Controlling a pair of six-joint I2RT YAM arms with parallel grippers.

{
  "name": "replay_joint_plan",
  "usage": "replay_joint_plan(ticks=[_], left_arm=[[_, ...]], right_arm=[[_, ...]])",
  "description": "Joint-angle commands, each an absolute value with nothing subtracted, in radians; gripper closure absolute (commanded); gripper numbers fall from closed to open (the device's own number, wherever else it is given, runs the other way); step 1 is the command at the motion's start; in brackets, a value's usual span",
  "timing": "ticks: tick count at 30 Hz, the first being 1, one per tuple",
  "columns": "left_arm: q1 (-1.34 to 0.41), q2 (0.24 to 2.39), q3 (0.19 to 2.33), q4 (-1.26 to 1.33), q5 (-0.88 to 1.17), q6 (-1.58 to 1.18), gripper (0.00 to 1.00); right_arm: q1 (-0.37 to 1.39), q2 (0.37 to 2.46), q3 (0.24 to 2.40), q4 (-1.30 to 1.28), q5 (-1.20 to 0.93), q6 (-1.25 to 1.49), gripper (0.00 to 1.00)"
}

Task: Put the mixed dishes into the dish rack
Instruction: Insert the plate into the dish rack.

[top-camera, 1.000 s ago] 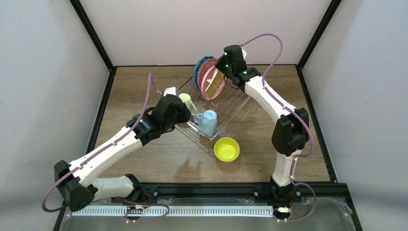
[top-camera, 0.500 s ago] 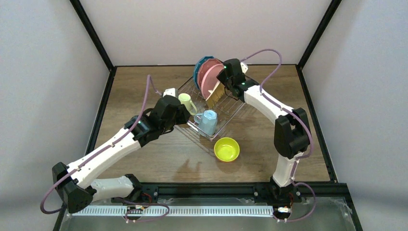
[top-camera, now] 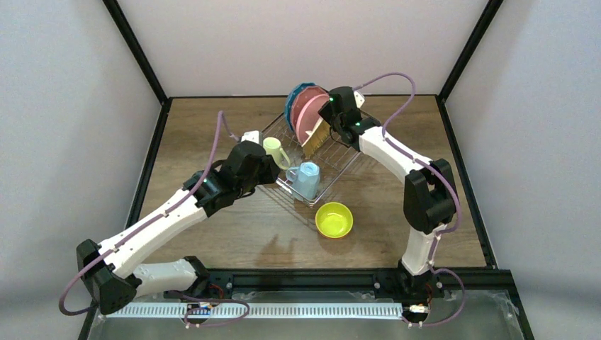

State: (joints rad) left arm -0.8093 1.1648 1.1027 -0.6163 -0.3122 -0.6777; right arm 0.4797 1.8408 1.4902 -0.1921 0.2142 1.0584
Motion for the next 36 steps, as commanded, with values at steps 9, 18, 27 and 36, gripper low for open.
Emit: replay_joint_plan(ticks=[9,18,27,36], left_arm=[[-0.805,1.156,1.088,-0.639,-0.308,-0.647,0.04],[-0.805,1.164,1.078,-0.637,-0.301,-0.632,0.04],[-0.805,1.166,1.070,-0.634,-0.300,-0.631,0.04],[-0.805,1.181,1.067,-0.627,-0.296,-0.628,0.04]], right_arm=[[0.490,1.797,1.449,0.031,0.255,1.124,0.99],[0.490,1.794,1.401,0.107,0.262,1.145,0.99],[0.490,1.800,1.419,0.148,0.271,1.138,0.99],[0.489,1.812,1.391,0.208,0.290,1.167,0.99]])
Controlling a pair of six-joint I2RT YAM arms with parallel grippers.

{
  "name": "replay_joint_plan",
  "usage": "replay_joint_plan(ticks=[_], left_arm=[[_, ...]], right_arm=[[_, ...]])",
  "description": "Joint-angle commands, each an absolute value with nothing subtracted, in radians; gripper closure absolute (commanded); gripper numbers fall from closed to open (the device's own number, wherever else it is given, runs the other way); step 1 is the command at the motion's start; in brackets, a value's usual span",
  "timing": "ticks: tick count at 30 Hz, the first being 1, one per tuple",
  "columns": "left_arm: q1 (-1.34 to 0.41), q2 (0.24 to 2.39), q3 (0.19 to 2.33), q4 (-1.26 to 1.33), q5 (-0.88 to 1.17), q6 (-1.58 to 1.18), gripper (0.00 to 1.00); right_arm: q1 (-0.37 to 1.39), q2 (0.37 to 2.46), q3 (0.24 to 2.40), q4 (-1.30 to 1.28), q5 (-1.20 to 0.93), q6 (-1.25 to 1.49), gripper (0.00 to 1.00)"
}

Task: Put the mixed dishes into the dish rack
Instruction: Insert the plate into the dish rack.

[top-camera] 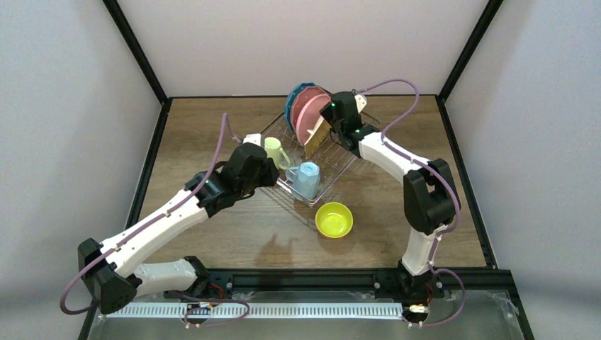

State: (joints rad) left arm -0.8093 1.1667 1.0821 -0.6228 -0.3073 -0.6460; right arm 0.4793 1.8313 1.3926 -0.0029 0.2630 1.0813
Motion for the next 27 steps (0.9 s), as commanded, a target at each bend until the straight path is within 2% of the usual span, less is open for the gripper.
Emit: replay_joint_plan(ticks=[1,27], left_arm=[[-0.805,1.182,1.065,-0.626,-0.295,-0.627,0.04],[-0.805,1.158,1.034,-0.599,-0.333,-0.586,0.04]], right_arm=[[0.491,1.814,1.385,0.215,0.294,1.172,0.99],[0.491,1.851,1.212,0.346,0.347,1.228,0.99]])
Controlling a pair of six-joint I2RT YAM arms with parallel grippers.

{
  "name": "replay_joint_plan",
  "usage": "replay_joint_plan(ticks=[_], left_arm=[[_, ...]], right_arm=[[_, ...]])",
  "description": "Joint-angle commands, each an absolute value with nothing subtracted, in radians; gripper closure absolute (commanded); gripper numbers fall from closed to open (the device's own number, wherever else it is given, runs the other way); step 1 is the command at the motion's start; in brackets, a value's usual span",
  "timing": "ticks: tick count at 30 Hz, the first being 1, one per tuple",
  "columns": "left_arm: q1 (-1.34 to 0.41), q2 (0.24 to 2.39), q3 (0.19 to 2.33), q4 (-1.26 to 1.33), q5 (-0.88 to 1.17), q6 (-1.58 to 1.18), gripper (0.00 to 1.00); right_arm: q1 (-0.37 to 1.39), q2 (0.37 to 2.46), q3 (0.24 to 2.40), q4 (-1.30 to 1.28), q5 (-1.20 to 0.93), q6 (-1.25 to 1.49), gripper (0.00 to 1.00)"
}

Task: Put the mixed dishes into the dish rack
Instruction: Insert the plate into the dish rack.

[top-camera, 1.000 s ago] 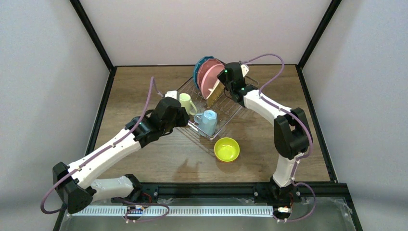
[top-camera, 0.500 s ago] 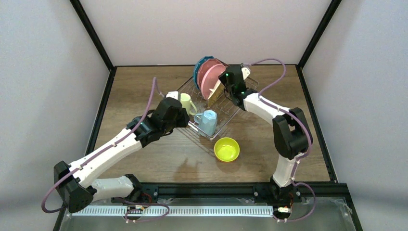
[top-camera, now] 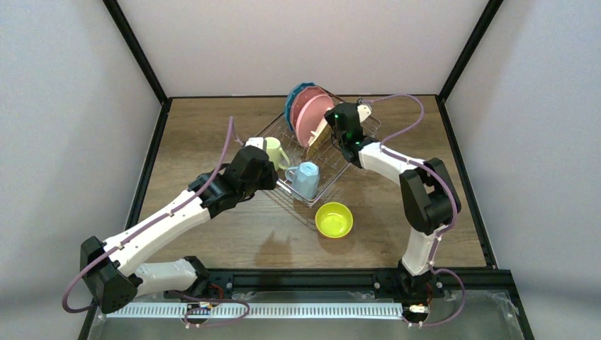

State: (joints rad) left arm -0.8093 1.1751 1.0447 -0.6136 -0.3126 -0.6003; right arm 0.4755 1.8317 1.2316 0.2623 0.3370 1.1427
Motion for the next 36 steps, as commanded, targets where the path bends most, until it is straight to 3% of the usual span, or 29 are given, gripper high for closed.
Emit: replay_joint_plan(ticks=[1,20,36], left_arm=[[-0.805,1.157,1.033,-0.598,-0.339,-0.586,0.04],[-0.800,1.144,1.062,-0.577,-0.429,-0.577,0.00],[-0.785,1.121,1.059,-0.570,-0.447,-0.603,0.00]], right_arm=[[0.491,1.852,1.210,0.342,0.350,1.229,0.99],[0.490,1.885,1.209,0.199,0.432,1.290,0.99],[0.490,1.928,1.317,-0.106,0.502,1.375,0.99]])
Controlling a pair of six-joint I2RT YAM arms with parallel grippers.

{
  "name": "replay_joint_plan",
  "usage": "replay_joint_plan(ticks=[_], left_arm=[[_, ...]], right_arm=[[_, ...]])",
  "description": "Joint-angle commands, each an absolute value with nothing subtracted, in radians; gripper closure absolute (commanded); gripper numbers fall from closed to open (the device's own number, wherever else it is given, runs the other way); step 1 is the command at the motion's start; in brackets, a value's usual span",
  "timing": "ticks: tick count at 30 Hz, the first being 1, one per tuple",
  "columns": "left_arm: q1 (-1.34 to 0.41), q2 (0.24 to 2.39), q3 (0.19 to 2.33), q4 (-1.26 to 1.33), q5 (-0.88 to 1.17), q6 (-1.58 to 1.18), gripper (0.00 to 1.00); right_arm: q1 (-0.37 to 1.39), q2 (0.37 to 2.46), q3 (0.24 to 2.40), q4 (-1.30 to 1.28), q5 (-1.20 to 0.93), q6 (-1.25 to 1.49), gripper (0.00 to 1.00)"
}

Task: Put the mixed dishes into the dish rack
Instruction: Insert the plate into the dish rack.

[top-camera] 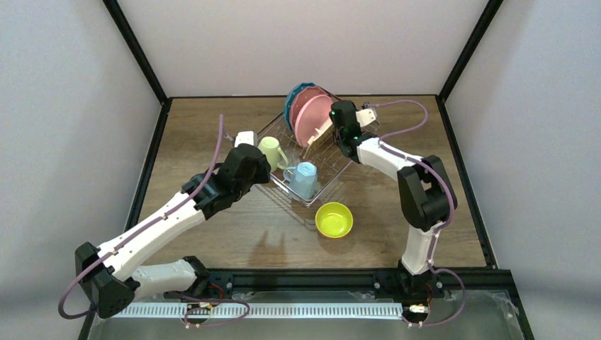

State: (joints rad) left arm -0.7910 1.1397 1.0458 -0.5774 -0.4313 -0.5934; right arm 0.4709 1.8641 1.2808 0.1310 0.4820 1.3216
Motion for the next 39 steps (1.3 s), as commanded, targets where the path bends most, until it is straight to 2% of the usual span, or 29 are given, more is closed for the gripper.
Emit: replay_joint_plan(ticks=[1,4,14,17,26,32,39], left_arm=[[-0.784,1.121,1.058,-0.568,-0.446,-0.606,0.00],[-0.785,1.118,1.056,-0.564,-0.445,-0.617,0.00],[-0.783,1.083,1.026,-0.537,-0.449,-0.656,0.00],[-0.783,1.076,1.023,-0.528,-0.449,-0.663,0.00],[-0.783,1.055,1.025,-0.517,-0.458,-0.672,0.00],[-0.783,1.039,1.028,-0.521,-0.459,-0.678,0.00],[-0.783,1.017,1.025,-0.529,-0.454,-0.691,0.00]], right_arm=[[0.490,1.934,1.333,-0.123,0.500,1.370,0.99],[0.490,1.947,1.375,-0.172,0.503,1.362,0.97],[0.490,1.979,1.487,-0.211,0.488,1.256,0.56],[0.490,1.992,1.535,-0.215,0.484,1.210,0.49],[0.489,2.031,1.680,-0.175,0.448,1.060,0.39],[0.489,2.067,1.776,-0.198,0.413,1.028,0.38],[0.494,2.030,1.766,-0.198,0.415,1.015,0.38]])
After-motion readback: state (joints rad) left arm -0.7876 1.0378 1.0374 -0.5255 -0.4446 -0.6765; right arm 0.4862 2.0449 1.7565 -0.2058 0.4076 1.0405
